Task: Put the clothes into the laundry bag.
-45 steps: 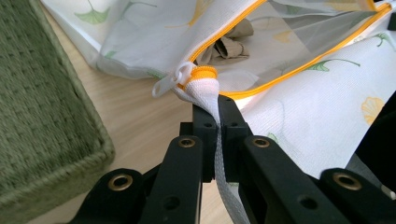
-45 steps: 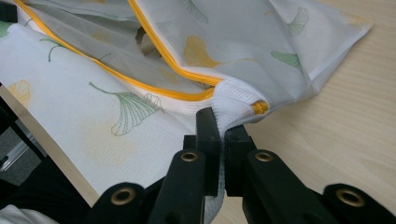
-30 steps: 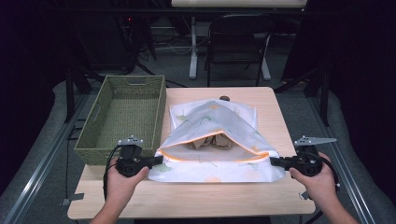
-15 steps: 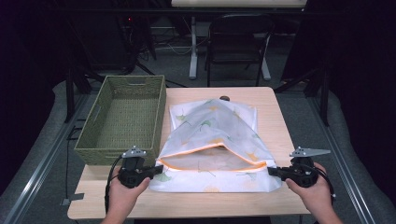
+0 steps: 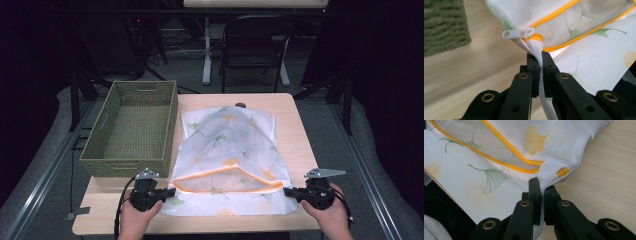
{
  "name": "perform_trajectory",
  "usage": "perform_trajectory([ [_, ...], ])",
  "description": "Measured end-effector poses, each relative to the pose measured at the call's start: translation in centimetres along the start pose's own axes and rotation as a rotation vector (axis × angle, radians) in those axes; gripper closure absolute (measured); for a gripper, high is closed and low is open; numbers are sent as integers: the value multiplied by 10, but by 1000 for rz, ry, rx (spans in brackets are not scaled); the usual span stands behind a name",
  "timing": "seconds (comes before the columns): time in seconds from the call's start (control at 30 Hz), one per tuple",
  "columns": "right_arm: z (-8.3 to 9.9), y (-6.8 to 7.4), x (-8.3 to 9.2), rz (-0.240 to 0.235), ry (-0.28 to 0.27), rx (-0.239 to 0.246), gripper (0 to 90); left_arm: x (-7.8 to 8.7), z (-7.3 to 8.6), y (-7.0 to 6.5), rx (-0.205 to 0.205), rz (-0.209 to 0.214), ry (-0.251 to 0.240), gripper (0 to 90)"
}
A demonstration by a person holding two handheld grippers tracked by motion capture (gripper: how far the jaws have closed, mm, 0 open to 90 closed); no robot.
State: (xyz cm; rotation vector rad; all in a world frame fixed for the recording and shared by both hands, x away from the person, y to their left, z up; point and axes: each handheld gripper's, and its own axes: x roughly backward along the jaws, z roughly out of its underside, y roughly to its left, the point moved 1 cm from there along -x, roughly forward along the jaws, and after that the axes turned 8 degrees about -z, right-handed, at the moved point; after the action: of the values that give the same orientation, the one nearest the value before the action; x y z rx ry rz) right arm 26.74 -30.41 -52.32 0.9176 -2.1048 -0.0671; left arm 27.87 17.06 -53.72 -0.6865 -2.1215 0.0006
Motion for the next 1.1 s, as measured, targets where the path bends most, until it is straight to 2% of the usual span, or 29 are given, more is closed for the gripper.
perform_trajectory([
  [0.1, 4, -1, -3, 3, -2, -12, 876, -6, 6, 2, 19, 10, 9, 876],
  [0.33, 16, -3, -11, 19, -5, -26, 869, -13, 12, 1, -2, -13, 28, 869],
  [0.67, 27, -6, -14, 36, -15, -30, 841, -15, 13, 2, -16, -27, 42, 800],
  [0.73, 28, -6, -14, 37, -24, -31, 807, -14, 14, 2, -15, -32, 40, 773],
  [0.93, 32, -7, -14, 44, -41, -20, 654, -10, 14, 5, 6, -26, -2, 582],
  [1.1, 33, -10, -6, 66, -90, -27, 546, -6, 14, 9, 18, -39, -18, 520],
])
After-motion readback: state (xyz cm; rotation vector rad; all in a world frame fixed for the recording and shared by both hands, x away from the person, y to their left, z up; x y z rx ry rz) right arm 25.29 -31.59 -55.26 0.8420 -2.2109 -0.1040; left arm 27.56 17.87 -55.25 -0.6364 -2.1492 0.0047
